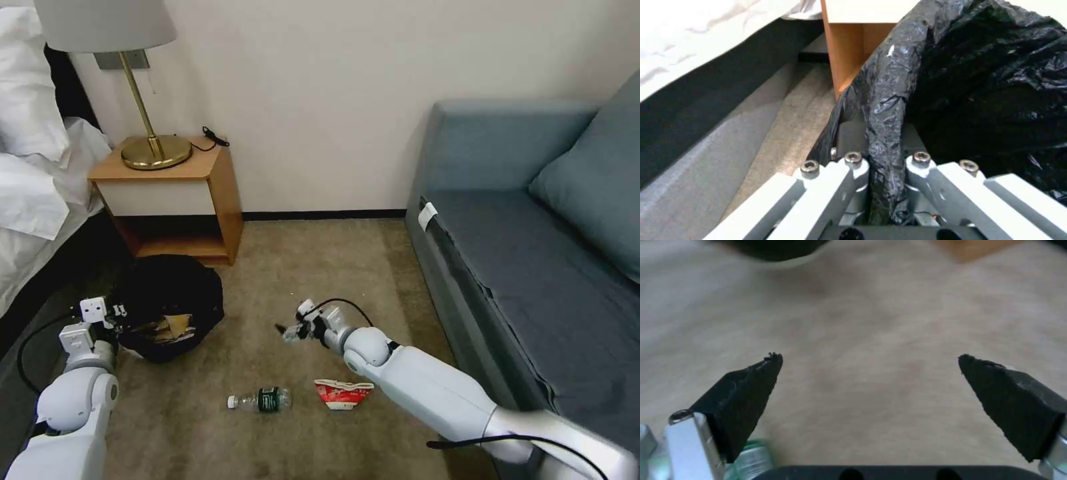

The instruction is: Pick up the trash bin, then pick up the garbage on the floor and place it into the trash bin.

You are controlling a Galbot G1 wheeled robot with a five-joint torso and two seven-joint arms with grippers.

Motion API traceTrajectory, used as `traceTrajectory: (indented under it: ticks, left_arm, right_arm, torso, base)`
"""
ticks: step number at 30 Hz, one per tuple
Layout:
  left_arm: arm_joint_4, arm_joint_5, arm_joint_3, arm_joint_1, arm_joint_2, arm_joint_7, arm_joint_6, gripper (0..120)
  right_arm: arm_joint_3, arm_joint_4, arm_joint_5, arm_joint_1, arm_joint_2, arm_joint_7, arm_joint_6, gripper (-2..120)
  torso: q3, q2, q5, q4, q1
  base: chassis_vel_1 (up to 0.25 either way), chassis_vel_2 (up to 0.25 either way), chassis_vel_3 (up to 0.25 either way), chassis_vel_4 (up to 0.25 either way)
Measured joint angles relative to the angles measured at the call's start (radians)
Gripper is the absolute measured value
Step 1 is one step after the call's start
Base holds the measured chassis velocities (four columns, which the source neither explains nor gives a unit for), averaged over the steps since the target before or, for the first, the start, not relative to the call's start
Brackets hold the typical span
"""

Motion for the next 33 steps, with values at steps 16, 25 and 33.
traceTrajectory:
  ticks: [16, 25, 33]
  left_arm:
    - [-0.026, 0.001, -0.005, 0.0, -0.036, -0.021, 0.009, 4]
    - [-0.027, 0.015, 0.002, -0.004, -0.066, -0.023, 0.009, 4]
    - [-0.022, 0.024, 0.006, -0.004, -0.078, -0.023, 0.003, 4]
  right_arm:
    - [-0.312, -0.225, -0.02, 0.156, 0.136, -0.297, 0.003, 100]
    - [-0.317, -0.381, -0.082, 0.122, 0.192, -0.335, 0.04, 100]
    - [-0.311, -0.418, -0.109, 0.078, 0.219, -0.285, 0.047, 100]
  torso:
    - [0.0, 0.0, -0.0001, 0.0001, 0.0]
    - [0.0, 0.0, -0.0001, -0.0001, 0.0]
    - [0.0, 0.0, -0.0001, -0.0001, 0.0]
  base:
    - [0.002, -0.002, -0.003, 0.001]
    - [0.0, 0.0, 0.0, 0.0]
    - [0.0, 0.0, 0.0, 0.0]
